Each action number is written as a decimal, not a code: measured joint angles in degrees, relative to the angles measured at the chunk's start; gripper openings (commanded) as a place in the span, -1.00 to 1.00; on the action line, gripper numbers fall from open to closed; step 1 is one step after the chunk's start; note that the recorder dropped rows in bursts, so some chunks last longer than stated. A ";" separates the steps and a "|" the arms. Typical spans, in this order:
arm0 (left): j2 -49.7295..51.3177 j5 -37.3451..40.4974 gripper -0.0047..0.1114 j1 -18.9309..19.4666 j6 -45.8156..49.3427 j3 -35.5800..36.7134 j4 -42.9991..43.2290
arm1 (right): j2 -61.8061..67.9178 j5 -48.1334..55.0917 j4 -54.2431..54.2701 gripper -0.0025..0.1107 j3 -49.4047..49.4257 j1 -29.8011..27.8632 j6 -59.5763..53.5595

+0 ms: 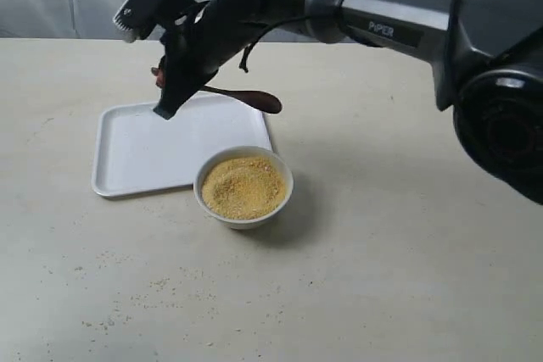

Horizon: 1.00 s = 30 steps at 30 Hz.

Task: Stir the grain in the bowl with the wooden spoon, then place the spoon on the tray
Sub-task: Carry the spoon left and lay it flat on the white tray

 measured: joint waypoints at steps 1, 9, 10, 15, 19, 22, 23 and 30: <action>0.00 0.00 -0.91 0.00 0.00 0.00 0.00 | 0.30 -2.02 -1.57 -0.97 0.00 1.27 0.00; 0.00 0.00 -0.91 0.00 0.00 0.00 0.00 | 6.32 -10.94 -11.24 -0.97 -0.27 5.99 -0.11; 0.00 0.00 -0.91 0.00 0.00 0.00 0.00 | 7.10 -10.94 -12.33 -0.97 -0.27 5.99 -0.11; 0.00 0.00 -0.91 0.00 0.00 0.00 0.00 | 9.96 -10.94 -14.64 -0.92 -0.27 5.99 -0.21; 0.00 0.00 -0.91 0.00 0.00 0.00 0.00 | 10.18 -11.07 -14.87 -0.40 -0.27 6.09 -0.21; 0.00 0.00 -0.91 0.00 0.00 0.00 0.00 | 10.18 -11.19 -14.87 0.00 -0.27 6.17 -0.21; 0.00 0.00 -0.91 0.00 0.00 0.00 0.00 | 10.18 -11.07 -14.87 0.03 -0.27 6.17 -0.21; 0.00 0.00 -0.91 0.00 0.00 0.00 0.00 | 7.62 -9.36 -14.70 0.02 -0.27 6.17 9.57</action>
